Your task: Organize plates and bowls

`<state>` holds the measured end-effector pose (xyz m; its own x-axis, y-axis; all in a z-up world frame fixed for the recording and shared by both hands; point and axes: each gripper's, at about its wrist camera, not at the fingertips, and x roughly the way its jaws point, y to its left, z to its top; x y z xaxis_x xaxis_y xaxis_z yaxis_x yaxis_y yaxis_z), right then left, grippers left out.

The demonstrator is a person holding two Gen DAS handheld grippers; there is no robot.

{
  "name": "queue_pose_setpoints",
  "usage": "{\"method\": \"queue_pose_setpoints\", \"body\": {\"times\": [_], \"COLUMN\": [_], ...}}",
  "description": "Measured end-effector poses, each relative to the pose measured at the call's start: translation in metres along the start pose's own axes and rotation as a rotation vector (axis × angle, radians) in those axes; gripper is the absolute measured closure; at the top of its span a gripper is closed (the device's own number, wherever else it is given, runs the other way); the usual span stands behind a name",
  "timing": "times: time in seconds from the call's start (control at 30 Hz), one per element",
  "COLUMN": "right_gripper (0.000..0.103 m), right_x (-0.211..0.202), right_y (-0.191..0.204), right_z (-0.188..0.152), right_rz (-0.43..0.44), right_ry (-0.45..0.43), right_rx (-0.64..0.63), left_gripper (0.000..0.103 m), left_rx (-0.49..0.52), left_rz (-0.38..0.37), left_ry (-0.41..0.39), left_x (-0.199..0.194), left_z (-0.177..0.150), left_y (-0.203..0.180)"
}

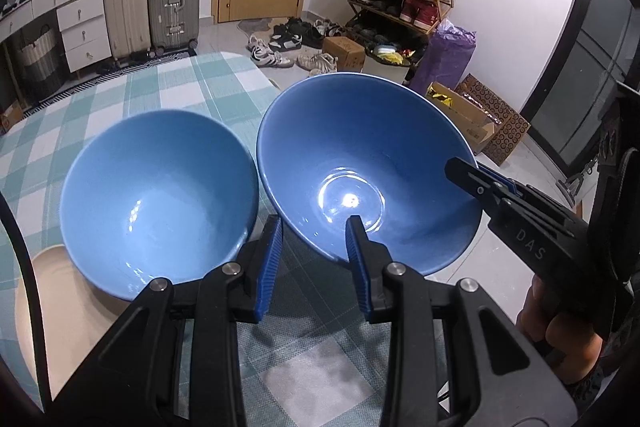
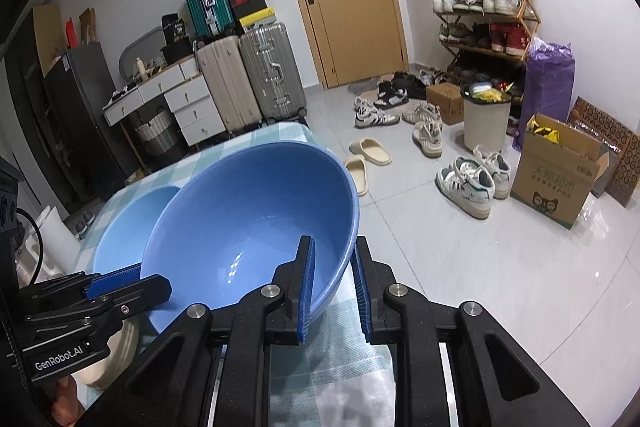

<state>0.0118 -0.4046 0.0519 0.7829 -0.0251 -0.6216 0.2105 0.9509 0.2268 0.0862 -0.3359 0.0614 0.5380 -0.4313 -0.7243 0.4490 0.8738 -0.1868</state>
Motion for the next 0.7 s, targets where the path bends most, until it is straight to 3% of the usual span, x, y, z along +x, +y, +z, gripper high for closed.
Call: {"method": "queue_pose_setpoints", "body": {"times": [0.7], "right_gripper": [0.082], "right_x": [-0.043], "right_y": [0.051], "right_z": [0.011], "right_rz": [0.018], "right_ry": [-0.119], "right_rx": [-0.057], "left_gripper": [0.074], "left_rx": [-0.007], "left_rz": [-0.013], "left_ry": [-0.112], "left_x": [-0.086], "left_z": [0.001], "left_y": [0.016]}}
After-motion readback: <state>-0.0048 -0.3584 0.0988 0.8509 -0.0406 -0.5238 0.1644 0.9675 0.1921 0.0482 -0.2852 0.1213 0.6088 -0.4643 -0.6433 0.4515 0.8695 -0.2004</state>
